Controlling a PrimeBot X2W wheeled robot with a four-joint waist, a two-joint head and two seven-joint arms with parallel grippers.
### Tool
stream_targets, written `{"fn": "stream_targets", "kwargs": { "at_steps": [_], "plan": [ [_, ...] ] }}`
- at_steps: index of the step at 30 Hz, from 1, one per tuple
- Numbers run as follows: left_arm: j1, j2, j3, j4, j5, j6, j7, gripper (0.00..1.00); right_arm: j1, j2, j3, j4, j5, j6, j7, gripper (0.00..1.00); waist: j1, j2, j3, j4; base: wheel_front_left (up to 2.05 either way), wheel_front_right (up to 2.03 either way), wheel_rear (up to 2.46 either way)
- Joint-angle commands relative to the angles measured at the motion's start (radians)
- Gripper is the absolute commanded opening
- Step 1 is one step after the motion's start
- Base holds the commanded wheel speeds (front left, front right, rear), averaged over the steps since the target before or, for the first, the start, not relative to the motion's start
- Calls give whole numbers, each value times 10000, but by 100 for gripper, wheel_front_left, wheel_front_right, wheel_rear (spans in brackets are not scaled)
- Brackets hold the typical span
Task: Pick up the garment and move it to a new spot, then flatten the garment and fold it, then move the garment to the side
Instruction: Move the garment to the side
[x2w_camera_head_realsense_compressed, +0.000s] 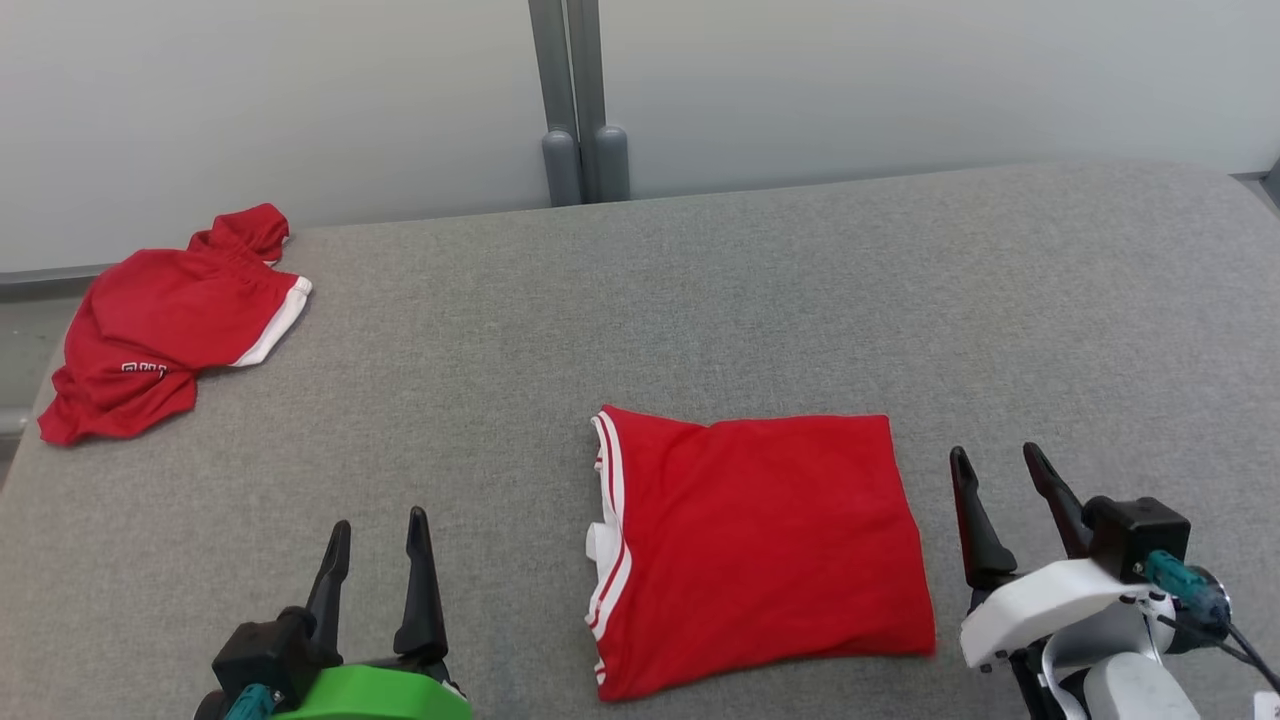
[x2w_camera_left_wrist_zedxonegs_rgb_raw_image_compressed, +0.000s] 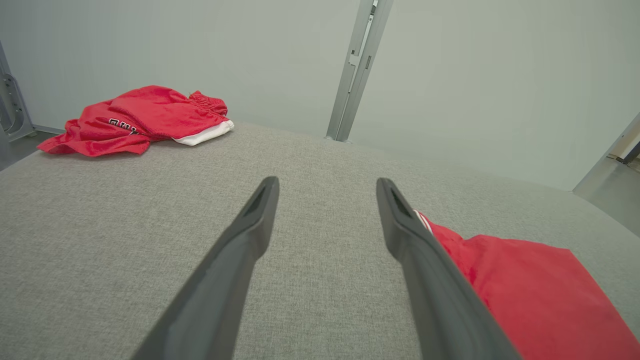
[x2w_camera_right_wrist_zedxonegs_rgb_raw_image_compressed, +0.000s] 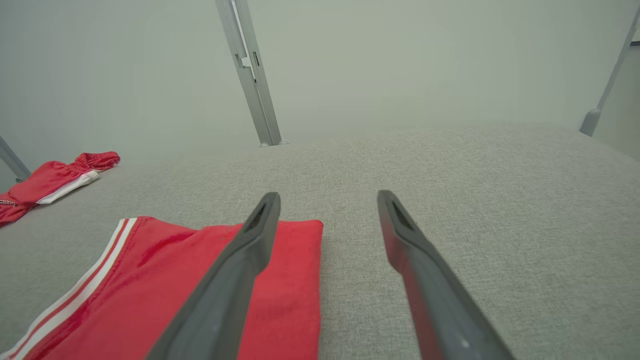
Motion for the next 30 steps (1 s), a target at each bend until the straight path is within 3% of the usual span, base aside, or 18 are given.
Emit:
{"fn": "stream_targets", "kwargs": {
  "at_steps": [1, 6, 12, 19, 28, 29, 30],
  "plan": [
    [84, -21, 30, 22, 96, -63, 3, 100, -211, -93, -125, 86, -89, 3, 388, 100, 0, -1, 38, 39, 0, 0, 0],
    [-26, -100, 53, 84, 175, -146, 3, 100, -512, -433, -317, 487, 438, 3, 2296, 100, 0, -1, 165, 240, 0, 0, 0],
    [-172, -169, 72, 136, 286, -233, 2, 100, -1021, -1037, 369, 1084, 1587, 2, 3934, 100, 0, -1, 404, 515, 0, 0, 0],
    [-315, -207, 66, 229, 339, -307, 2, 100, -1834, -1382, 1096, 2278, 2704, 3, 4611, 100, 0, -1, 694, 862, 0, 0, 0],
    [-394, -249, 132, 300, 437, -401, 2, 100, -2638, -1675, 2004, 3700, 3645, 3, 4595, 100, 0, -1, 845, 1042, 0, 0, 0],
    [-388, -254, 137, 302, 440, -396, 2, 100, -2712, -1695, 2143, 3812, 3761, 3, 4571, 68, 0, -1, 853, 1035, 0, 0, 0],
    [-380, -255, 148, 304, 448, -399, 2, 100, -2783, -1717, 2255, 3897, 3851, 3, 4547, 43, 0, -1, 861, 1022, 0, 0, 0]
  ]
}}
